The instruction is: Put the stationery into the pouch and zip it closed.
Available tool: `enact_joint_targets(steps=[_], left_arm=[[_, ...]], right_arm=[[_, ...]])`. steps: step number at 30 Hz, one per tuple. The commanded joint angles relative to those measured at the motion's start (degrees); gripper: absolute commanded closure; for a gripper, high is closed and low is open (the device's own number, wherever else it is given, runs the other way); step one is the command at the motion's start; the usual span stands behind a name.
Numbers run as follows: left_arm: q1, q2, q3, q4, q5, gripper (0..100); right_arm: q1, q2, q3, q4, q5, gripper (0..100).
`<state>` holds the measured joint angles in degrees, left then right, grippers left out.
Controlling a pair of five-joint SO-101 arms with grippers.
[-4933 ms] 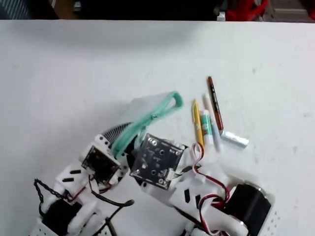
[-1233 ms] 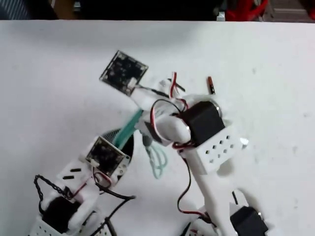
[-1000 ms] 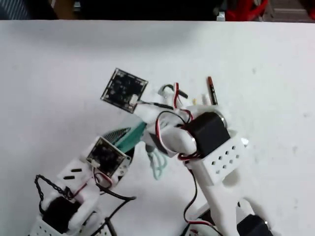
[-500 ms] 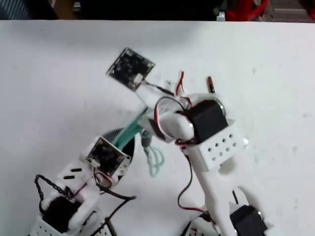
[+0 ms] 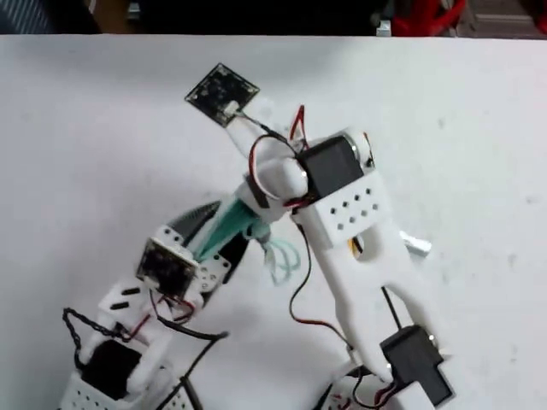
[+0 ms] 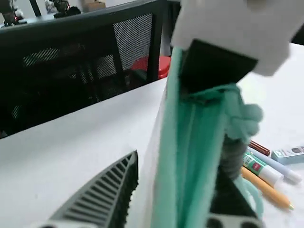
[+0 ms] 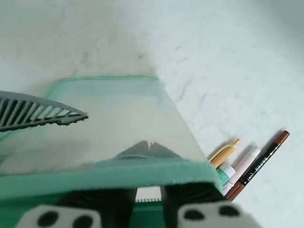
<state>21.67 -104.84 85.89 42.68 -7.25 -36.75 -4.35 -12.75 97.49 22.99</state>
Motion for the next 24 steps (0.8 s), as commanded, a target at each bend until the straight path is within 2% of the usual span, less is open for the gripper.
enact_joint_targets(steps=[1, 3, 6, 14, 21, 24], left_arm=[[1.5, 0.2, 1.8, -4.7, -3.3, 99], [1.4, 0.2, 1.6, -4.6, -4.0, 96], [1.0, 0.2, 1.6, -4.5, -3.9, 98], [0.9, 0.2, 0.6, -2.4, -4.1, 98], [-1.7, 0.2, 0.3, -3.3, -3.6, 98], [-3.9, 0.2, 0.3, -3.8, 0.4, 98]], right_arm=[[-0.1, 3.9, 0.5, 1.0, -0.3, 73.5], [-0.5, 3.9, 0.5, 1.0, 2.5, 63.9], [-2.0, 3.9, 0.6, 1.1, 9.8, 63.2], [-0.4, 2.4, 0.2, 1.1, 9.9, 63.2], [2.0, -14.1, 1.3, 1.1, 8.0, 63.7], [2.0, -20.2, 3.3, 1.1, 5.9, 68.7]])
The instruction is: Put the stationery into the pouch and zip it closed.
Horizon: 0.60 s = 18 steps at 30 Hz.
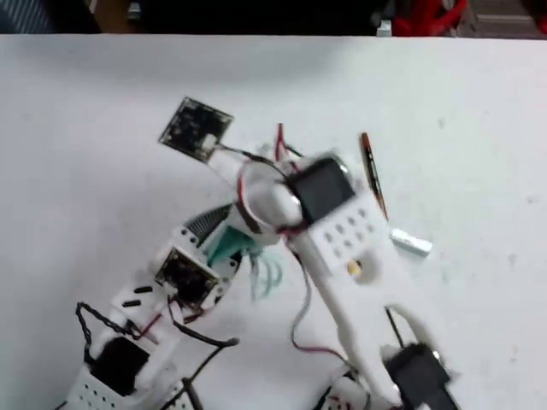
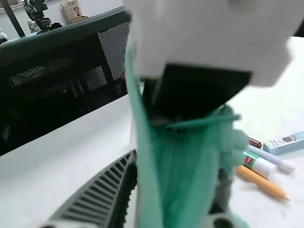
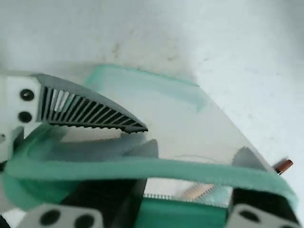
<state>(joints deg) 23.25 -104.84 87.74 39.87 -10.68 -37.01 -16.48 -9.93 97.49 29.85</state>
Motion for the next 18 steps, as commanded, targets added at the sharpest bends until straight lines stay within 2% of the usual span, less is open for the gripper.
enact_joint_targets(steps=[1, 4, 8, 10, 13, 18], left_arm=[[-6.3, 0.2, -1.9, -1.0, 4.9, 98], [-7.8, 0.2, -2.9, -0.4, 6.1, 98], [-7.7, 0.2, -2.9, -0.4, 6.0, 98], [-7.7, 0.2, -3.1, 0.5, 6.0, 98], [-7.7, 0.2, -4.1, 2.0, 6.0, 98], [-7.3, 0.2, -7.4, 5.5, 6.1, 98]], right_arm=[[2.2, -9.6, 1.7, 1.1, -1.0, 71.1], [2.2, -13.5, 5.5, 1.1, -1.1, 80.3], [2.3, -17.2, 6.2, 1.0, -1.2, 99.2], [2.6, -19.6, 6.2, 1.0, -1.4, 95.9], [3.4, -25.0, 6.2, 0.6, -1.3, 98.5], [16.2, -31.1, 10.3, -5.6, -2.9, 98.1]])
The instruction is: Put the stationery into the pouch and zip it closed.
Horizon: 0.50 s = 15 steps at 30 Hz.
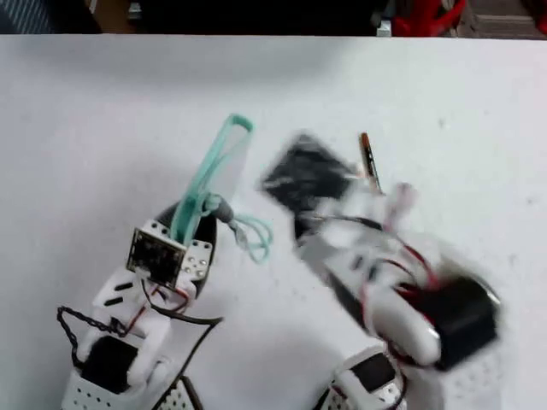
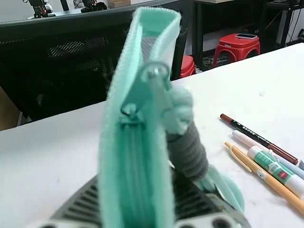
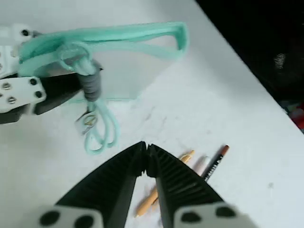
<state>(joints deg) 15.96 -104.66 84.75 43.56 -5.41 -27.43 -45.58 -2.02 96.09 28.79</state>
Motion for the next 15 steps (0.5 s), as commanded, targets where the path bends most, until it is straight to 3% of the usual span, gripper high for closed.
enact_joint_targets(steps=[1, 4, 12, 15], left_arm=[[0.3, 0.0, -5.5, 2.7, 0.9, 98], [2.9, 0.1, -9.2, 4.8, 0.9, 98], [5.5, 0.3, -19.7, 12.5, 2.5, 98], [5.8, 2.1, -19.7, 12.5, 2.8, 98]], right_arm=[[8.7, -2.2, 4.7, -5.8, -3.9, 98.1], [11.6, -2.2, 13.4, -10.9, -8.5, 98.1], [15.7, -2.6, 35.8, -23.7, -10.1, 98.1], [16.2, -2.7, 41.8, -28.3, -16.2, 98.1]])
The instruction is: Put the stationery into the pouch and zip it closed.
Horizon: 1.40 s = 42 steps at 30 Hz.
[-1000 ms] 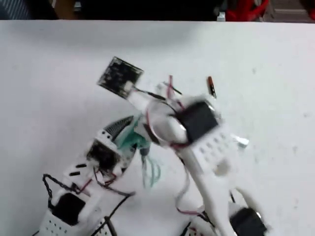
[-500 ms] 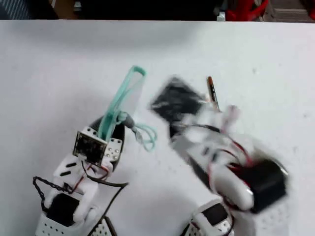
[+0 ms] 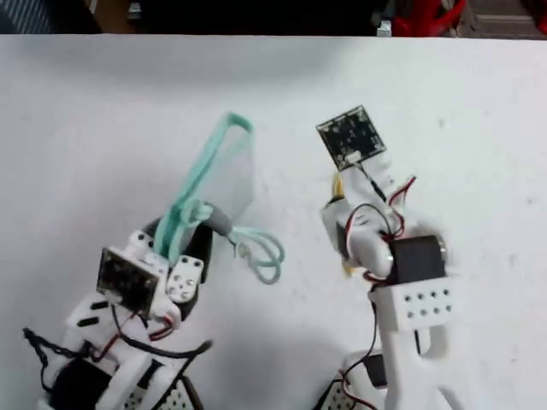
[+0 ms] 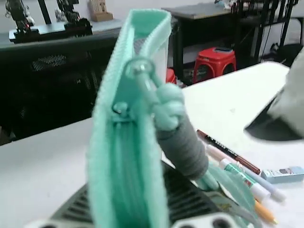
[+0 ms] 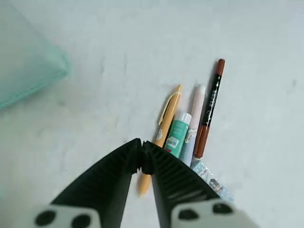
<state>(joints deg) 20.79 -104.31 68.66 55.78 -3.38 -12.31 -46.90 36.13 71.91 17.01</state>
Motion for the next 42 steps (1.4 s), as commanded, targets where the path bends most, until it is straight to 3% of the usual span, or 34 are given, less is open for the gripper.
enact_joint_targets(steps=[1, 8, 17, 42], left_arm=[[0.9, 3.4, -3.6, 0.3, 0.9, 98], [1.0, 13.8, -6.4, -1.0, 4.9, 98], [0.9, 2.9, -2.2, -0.6, 4.6, 98], [1.0, 1.8, 0.1, 0.3, 4.6, 98]], right_arm=[[1.3, -1.4, 5.0, -5.4, -6.1, 98.1], [1.5, -1.4, 12.0, -13.8, -8.2, 98.1], [1.5, -1.4, 19.8, -22.4, -8.2, 98.1], [0.9, -1.4, 21.5, -23.2, -8.2, 98.1]])
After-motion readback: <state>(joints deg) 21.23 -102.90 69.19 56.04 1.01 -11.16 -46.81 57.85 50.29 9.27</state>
